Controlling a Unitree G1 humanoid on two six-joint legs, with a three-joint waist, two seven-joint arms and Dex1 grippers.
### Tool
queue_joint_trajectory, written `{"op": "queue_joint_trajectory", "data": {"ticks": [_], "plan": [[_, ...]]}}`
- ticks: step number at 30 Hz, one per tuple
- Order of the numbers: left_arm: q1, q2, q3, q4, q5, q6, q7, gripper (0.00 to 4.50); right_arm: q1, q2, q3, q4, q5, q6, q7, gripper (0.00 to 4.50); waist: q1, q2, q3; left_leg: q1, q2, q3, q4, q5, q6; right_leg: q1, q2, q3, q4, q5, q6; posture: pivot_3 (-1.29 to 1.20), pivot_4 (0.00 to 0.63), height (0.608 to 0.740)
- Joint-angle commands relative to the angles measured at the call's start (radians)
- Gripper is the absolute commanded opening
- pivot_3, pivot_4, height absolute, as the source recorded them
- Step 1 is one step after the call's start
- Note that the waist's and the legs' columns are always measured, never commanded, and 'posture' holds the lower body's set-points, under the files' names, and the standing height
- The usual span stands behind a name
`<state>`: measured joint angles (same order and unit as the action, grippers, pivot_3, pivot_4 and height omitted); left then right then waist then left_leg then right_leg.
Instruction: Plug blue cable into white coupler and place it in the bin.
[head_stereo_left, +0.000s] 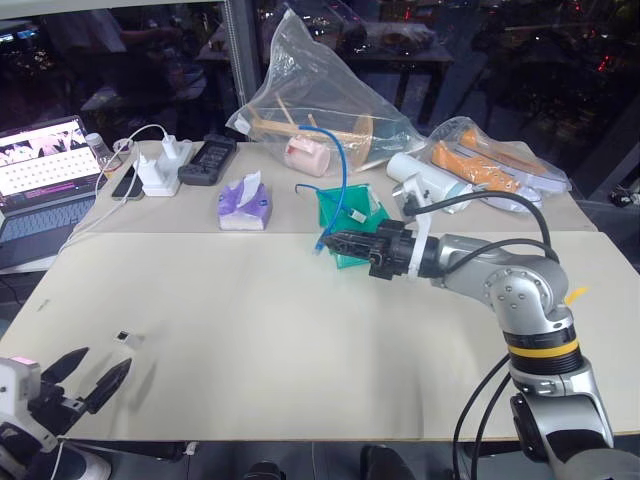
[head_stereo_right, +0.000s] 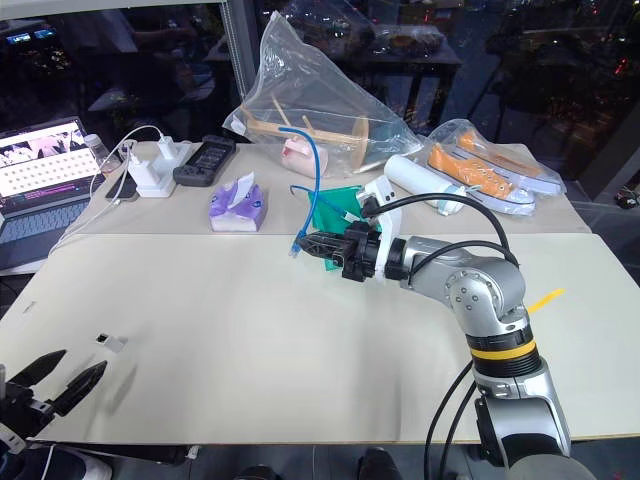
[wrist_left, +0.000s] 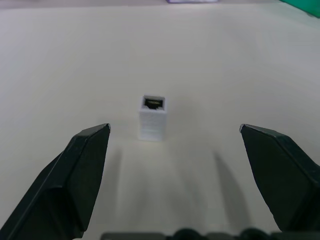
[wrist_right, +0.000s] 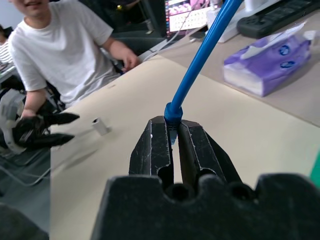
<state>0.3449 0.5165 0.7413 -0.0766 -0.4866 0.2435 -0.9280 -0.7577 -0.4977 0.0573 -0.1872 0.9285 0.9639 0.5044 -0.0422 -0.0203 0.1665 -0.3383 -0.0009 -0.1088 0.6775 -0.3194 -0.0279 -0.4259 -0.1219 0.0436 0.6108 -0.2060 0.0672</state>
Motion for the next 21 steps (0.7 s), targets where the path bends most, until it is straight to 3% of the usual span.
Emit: {"op": "queue_joint_trajectory", "data": {"ticks": [1,11,12,13,21], "plan": [[-0.052,0.049,-0.042,0.090,0.028,-0.071,-0.011,4.48,-0.008,-0.004,-0.054,-0.056,0.003,0.013,-0.013,0.00,0.000,0.000,0.000,0.000,0.000,0.000,0.000,0.000,0.000,0.000,0.000,0.000,0.000,0.000,0.000,0.00,0.150,0.740],[-0.230,0.104,-0.193,0.315,0.079,-0.151,-0.016,4.48,0.024,0.007,-0.109,-0.139,0.033,0.079,-0.082,0.00,-0.001,0.000,0.000,0.000,0.000,0.000,0.000,0.000,0.000,0.000,0.000,0.000,0.000,0.000,0.000,0.00,0.150,0.740],[-0.234,0.107,-0.195,0.330,0.077,-0.157,-0.018,3.96,0.026,0.009,-0.113,-0.145,0.035,0.086,-0.088,0.00,-0.003,0.000,0.000,0.000,0.000,0.000,0.000,0.000,0.000,0.000,0.000,0.000,0.000,0.000,0.000,0.00,0.150,0.740],[-0.237,0.109,-0.194,0.339,0.072,-0.162,-0.021,3.88,0.028,0.010,-0.116,-0.150,0.036,0.092,-0.092,0.00,-0.005,0.000,0.000,0.000,0.000,0.000,0.000,0.000,0.000,-0.001,0.000,0.000,0.001,0.000,0.000,0.00,0.150,0.740],[-0.317,0.132,-0.239,0.313,0.045,-0.149,-0.037,1.05,0.043,0.003,-0.154,-0.186,0.065,0.138,-0.138,0.00,0.001,0.000,0.000,0.000,0.000,0.000,-0.001,0.000,0.000,-0.002,0.000,0.000,0.001,0.000,0.000,0.00,0.150,0.740]]}}
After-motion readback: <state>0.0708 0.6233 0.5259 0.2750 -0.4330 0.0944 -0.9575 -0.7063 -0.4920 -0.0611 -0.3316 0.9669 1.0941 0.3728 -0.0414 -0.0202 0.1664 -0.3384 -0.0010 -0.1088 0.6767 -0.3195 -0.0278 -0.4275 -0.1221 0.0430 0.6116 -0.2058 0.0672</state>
